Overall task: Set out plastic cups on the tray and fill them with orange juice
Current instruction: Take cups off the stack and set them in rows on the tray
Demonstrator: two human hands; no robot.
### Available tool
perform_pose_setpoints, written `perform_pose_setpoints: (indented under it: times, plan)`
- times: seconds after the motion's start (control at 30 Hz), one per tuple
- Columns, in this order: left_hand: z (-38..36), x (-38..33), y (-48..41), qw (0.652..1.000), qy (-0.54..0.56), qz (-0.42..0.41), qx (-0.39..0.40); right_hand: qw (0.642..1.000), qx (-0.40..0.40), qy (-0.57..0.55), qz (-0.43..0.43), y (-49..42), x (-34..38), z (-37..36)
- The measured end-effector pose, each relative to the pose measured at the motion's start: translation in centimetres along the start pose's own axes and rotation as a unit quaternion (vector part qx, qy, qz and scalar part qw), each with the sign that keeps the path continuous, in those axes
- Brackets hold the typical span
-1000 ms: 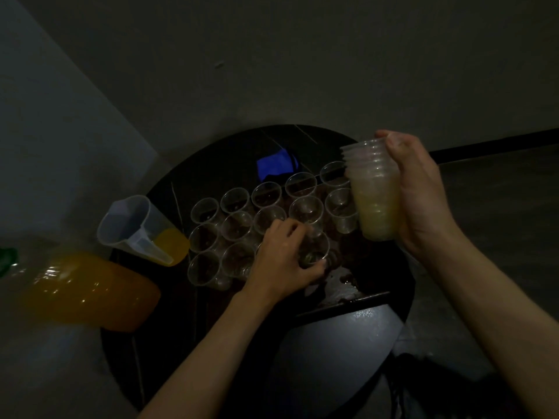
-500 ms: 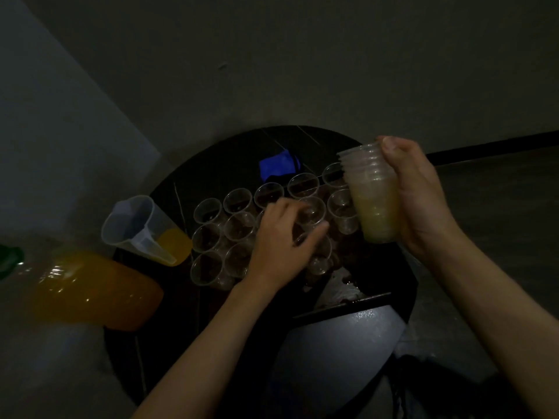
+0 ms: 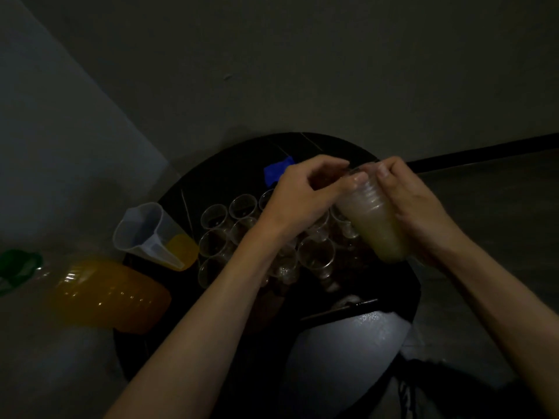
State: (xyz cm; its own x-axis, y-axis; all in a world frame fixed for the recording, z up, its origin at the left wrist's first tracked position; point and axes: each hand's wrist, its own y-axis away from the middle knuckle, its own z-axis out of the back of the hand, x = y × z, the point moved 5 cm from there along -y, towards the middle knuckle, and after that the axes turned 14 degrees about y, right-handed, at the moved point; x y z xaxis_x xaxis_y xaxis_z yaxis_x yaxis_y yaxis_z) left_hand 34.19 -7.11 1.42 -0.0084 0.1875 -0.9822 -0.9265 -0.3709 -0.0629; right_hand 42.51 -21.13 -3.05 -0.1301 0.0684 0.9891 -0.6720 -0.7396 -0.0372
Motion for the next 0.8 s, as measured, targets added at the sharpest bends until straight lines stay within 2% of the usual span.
perform_pose_setpoints:
  times: [0.2,0.53,0.8]
  plan:
    - [0.2,0.1,0.0,1.0,-0.016,-0.016,-0.002,1.0,0.011,0.015,0.002,0.0,-0.3,0.3]
    - [-0.6,-0.9,-0.8,0.998,-0.028,-0.052,-0.014,0.999,-0.015,-0.001,0.038,-0.1,0.2,0.9]
    - [3.1,-4.2,-1.8,0.988,0.021,-0.11,-0.103,0.997,-0.075,0.002,0.036,-0.2,-0.5,2.3]
